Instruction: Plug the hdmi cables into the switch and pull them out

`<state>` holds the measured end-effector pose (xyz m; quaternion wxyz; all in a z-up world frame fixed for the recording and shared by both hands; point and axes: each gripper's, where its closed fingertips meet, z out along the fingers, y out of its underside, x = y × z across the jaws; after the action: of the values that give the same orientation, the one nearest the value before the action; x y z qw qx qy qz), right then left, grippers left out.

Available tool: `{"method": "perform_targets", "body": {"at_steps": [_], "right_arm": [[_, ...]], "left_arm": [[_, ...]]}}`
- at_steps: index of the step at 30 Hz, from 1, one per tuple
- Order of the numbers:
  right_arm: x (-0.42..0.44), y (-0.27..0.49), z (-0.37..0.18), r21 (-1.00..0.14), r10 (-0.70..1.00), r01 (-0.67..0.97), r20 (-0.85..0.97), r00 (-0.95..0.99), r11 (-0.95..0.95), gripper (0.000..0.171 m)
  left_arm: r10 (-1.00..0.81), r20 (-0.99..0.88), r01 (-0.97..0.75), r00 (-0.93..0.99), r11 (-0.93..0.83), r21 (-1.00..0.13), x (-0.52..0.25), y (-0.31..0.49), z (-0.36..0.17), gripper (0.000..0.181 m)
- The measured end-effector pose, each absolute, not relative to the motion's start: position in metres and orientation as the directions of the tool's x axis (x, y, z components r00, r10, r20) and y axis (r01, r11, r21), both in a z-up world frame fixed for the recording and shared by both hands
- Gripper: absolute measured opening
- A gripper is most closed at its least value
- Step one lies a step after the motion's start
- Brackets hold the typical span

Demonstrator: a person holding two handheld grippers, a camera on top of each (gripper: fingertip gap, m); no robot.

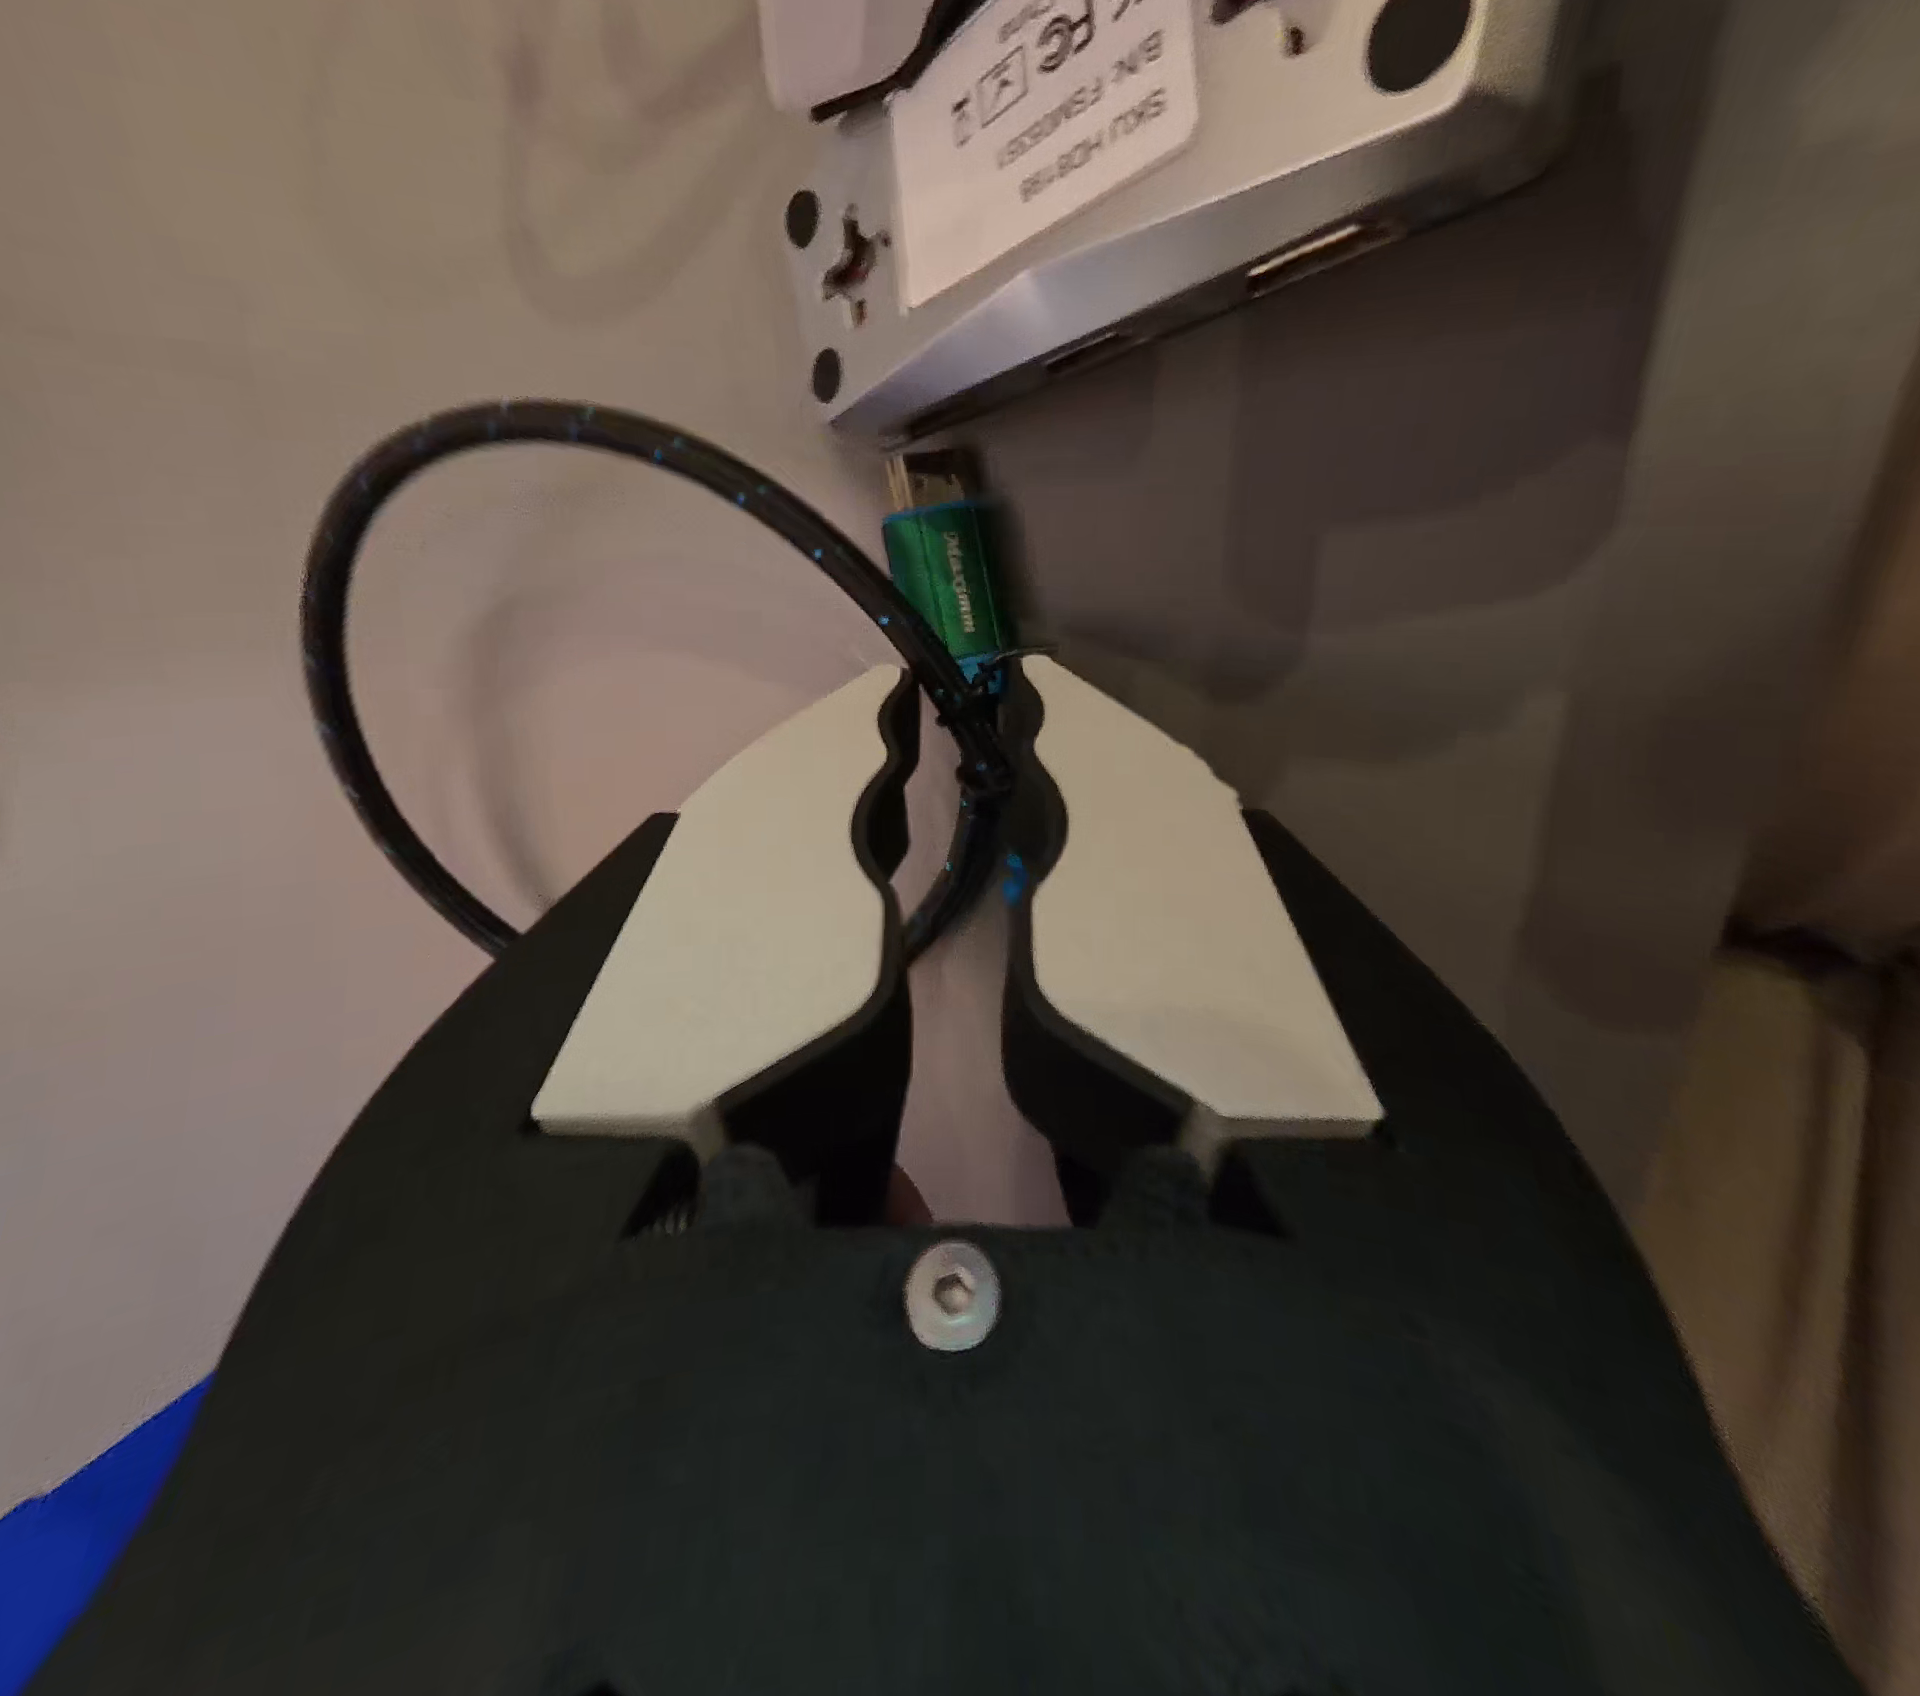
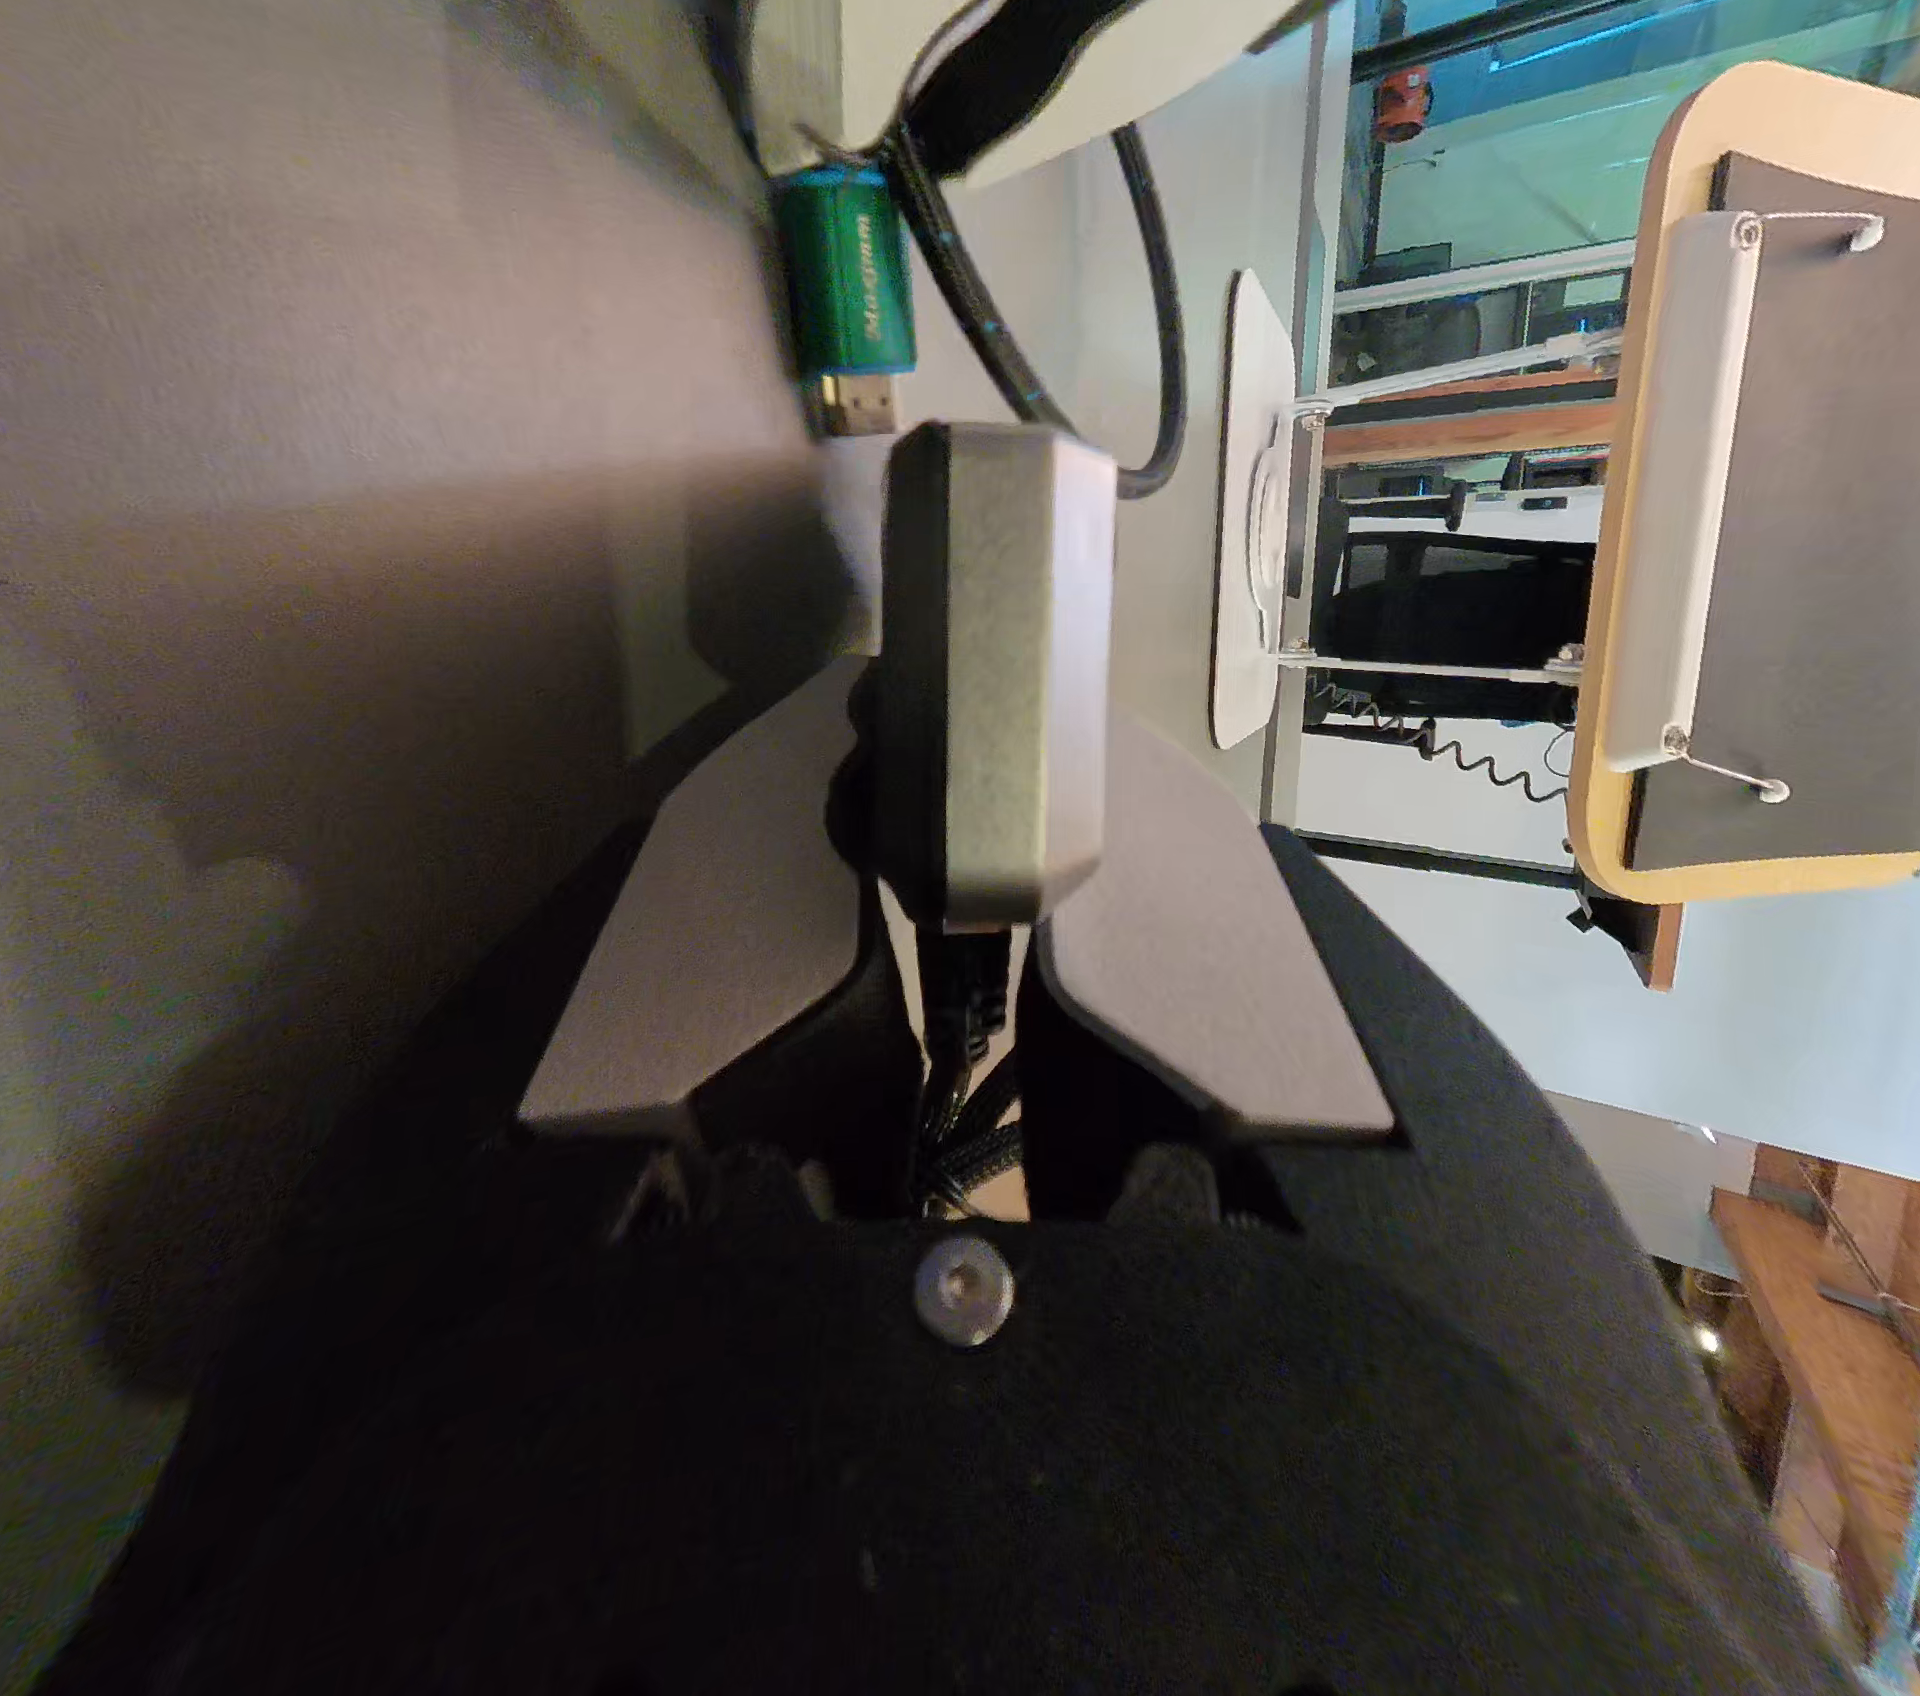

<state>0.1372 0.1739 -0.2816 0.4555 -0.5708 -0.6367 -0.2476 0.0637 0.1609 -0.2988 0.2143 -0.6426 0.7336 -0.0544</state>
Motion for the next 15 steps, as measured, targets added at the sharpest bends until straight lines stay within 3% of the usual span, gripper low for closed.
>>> {"method": "perform_targets", "body": {"at_steps": [9,15], "right_arm": [[0.143,0.182,-0.269,-0.261,0.471,0.935,0.874,0.122,0.241,0.023],[0.141,0.185,-0.264,-0.291,0.460,0.925,0.874,0.154,0.245,0.023]], "left_arm": [[-0.988,0.157,-0.820,0.000,-0.090,-0.565,0.074,0.140,-0.260,0.011],[-0.953,0.303,-0.792,-0.008,-0.179,-0.584,0.075,0.132,-0.245,0.010]]}}
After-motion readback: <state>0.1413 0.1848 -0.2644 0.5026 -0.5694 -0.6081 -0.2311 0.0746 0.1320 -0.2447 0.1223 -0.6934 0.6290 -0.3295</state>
